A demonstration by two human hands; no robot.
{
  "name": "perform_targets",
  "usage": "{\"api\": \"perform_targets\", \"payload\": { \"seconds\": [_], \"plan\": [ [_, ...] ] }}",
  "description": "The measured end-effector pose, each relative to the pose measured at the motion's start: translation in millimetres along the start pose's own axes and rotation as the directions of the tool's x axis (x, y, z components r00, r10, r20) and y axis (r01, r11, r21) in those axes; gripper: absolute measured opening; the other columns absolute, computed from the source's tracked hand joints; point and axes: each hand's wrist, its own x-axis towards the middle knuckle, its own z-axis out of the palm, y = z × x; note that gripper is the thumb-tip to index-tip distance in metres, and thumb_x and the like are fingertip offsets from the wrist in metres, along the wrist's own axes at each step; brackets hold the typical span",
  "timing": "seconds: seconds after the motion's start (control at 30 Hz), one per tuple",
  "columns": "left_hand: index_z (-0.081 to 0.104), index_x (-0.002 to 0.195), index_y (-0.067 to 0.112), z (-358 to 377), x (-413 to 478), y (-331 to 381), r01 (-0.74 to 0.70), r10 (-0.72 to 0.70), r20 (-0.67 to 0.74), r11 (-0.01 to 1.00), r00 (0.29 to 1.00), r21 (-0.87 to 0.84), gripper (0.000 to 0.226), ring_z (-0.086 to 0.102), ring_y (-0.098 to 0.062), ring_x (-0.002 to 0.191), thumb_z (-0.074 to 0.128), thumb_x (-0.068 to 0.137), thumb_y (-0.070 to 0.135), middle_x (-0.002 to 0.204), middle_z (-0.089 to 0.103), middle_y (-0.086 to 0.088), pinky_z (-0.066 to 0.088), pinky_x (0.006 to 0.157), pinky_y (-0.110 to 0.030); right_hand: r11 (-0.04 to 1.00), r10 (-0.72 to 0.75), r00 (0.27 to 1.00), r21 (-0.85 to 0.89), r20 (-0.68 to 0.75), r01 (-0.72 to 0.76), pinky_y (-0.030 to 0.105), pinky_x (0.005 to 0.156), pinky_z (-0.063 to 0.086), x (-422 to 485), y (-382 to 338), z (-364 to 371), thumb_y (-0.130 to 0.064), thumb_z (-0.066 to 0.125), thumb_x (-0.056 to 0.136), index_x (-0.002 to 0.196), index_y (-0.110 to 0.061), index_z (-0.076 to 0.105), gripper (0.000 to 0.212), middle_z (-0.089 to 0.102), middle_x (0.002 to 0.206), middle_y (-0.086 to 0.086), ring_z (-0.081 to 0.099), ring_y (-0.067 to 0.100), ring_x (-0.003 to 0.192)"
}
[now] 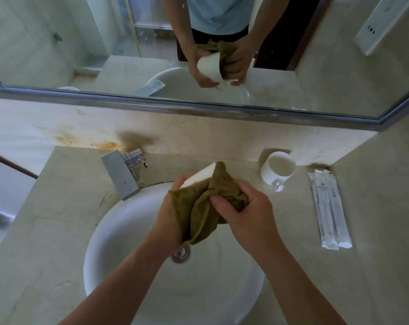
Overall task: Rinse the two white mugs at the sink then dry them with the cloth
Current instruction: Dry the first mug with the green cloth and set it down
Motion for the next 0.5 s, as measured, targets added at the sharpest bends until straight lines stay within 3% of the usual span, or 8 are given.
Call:
{"api": "perform_targets", "payload": {
  "seconds": [0.1, 0.2, 0.23, 0.3, 0.37, 0.4, 0.43, 0.5],
  "plan": [
    [0.058, 0.141, 0.016, -0.8, -1.4, 3.1, 0.094, -0.101, -0.018, 0.971, 0.995, -0.221, 0.054, 0.079, -0.018, 0.099, 0.069, 0.095, -0.009, 0.130, 0.066, -0.020, 0.066, 0.073, -0.034, 0.999, 0.017, 0.999, 0.040, 0.049, -0.019, 0.028, 0.065, 0.064, 0.0, -0.9, -2.8, -0.017, 0.081, 0.092, 0.099, -0.014, 0.076, 0.009, 0.077, 0.086, 0.002, 0.077, 0.015, 0.080],
    [0.063, 0.141, 0.029, -2.6, -1.5, 5.2, 0.124, -0.116, 0.054, 0.977, 0.992, -0.173, 0.045, 0.078, -0.023, 0.108, 0.072, 0.099, 0.013, 0.133, 0.071, -0.012, 0.065, 0.091, -0.046, 0.997, -0.004, 0.988, 0.079, 0.157, -0.009, 0.025, 0.062, 0.063, 2.0, -3.7, -13.1, -0.005, 0.080, 0.091, 0.099, -0.007, 0.075, 0.010, 0.075, 0.083, 0.004, 0.076, 0.011, 0.076],
    [0.068, 0.133, 0.027, -1.3, -2.6, 7.9, 0.121, -0.113, 0.054, 0.980, 0.992, -0.157, 0.031, 0.080, -0.027, 0.101, 0.066, 0.103, 0.027, 0.125, 0.075, -0.013, 0.063, 0.092, -0.049, 0.998, -0.013, 0.983, 0.068, 0.185, 0.000, 0.025, 0.061, 0.063, 3.6, -4.2, -16.4, -0.004, 0.080, 0.090, 0.100, -0.007, 0.075, 0.011, 0.074, 0.085, 0.007, 0.075, 0.012, 0.076],
    [0.073, 0.116, 0.023, -2.5, -3.3, 14.5, 0.278, -0.259, 0.104, 0.928, 0.960, -0.249, 0.028, 0.081, -0.028, 0.085, 0.059, 0.103, 0.043, 0.104, 0.079, -0.014, 0.062, 0.083, -0.045, 0.999, -0.029, 0.977, 0.023, 0.212, 0.025, 0.029, 0.062, 0.064, 6.4, -3.2, -19.4, -0.005, 0.082, 0.089, 0.103, -0.008, 0.075, 0.016, 0.073, 0.091, 0.011, 0.076, 0.017, 0.080],
    [0.070, 0.112, 0.031, 2.3, -0.2, 15.4, 0.233, -0.216, 0.113, 0.958, 0.970, -0.166, 0.014, 0.081, -0.023, 0.081, 0.061, 0.104, 0.023, 0.095, 0.080, -0.004, 0.064, 0.068, -0.034, 0.999, -0.041, 0.985, -0.024, 0.170, 0.046, 0.035, 0.064, 0.066, 6.5, -1.2, -16.2, -0.011, 0.085, 0.088, 0.104, -0.012, 0.075, 0.019, 0.073, 0.094, 0.009, 0.076, 0.020, 0.083],
    [0.069, 0.112, 0.033, 2.5, -1.8, 14.2, 0.176, -0.166, 0.089, 0.977, 0.982, -0.123, 0.021, 0.080, -0.023, 0.085, 0.063, 0.103, 0.015, 0.094, 0.079, -0.001, 0.064, 0.066, -0.029, 0.998, -0.044, 0.991, -0.040, 0.126, 0.049, 0.038, 0.066, 0.067, 5.8, 0.2, -12.7, -0.015, 0.086, 0.088, 0.103, -0.015, 0.075, 0.019, 0.073, 0.094, 0.008, 0.075, 0.020, 0.084],
    [0.070, 0.116, 0.030, 6.7, -3.5, 15.2, 0.138, -0.133, 0.042, 0.980, 0.990, -0.142, 0.022, 0.077, -0.025, 0.092, 0.065, 0.101, 0.016, 0.098, 0.079, 0.000, 0.064, 0.071, -0.030, 0.998, -0.038, 0.996, -0.039, 0.081, 0.042, 0.039, 0.067, 0.068, 4.7, 0.9, -8.3, -0.018, 0.086, 0.088, 0.101, -0.017, 0.074, 0.018, 0.073, 0.093, 0.007, 0.075, 0.021, 0.084],
    [0.069, 0.137, 0.021, 11.0, -4.5, 11.9, 0.052, -0.053, 0.001, 0.973, 0.999, -0.224, 0.035, 0.075, -0.033, 0.109, 0.064, 0.102, 0.022, 0.118, 0.079, -0.010, 0.063, 0.090, -0.049, 1.000, -0.003, 1.000, 0.012, 0.011, 0.003, 0.031, 0.064, 0.066, 3.8, -0.3, -1.1, -0.018, 0.084, 0.089, 0.099, -0.015, 0.075, 0.014, 0.075, 0.089, 0.005, 0.076, 0.017, 0.081]
  ]
}}
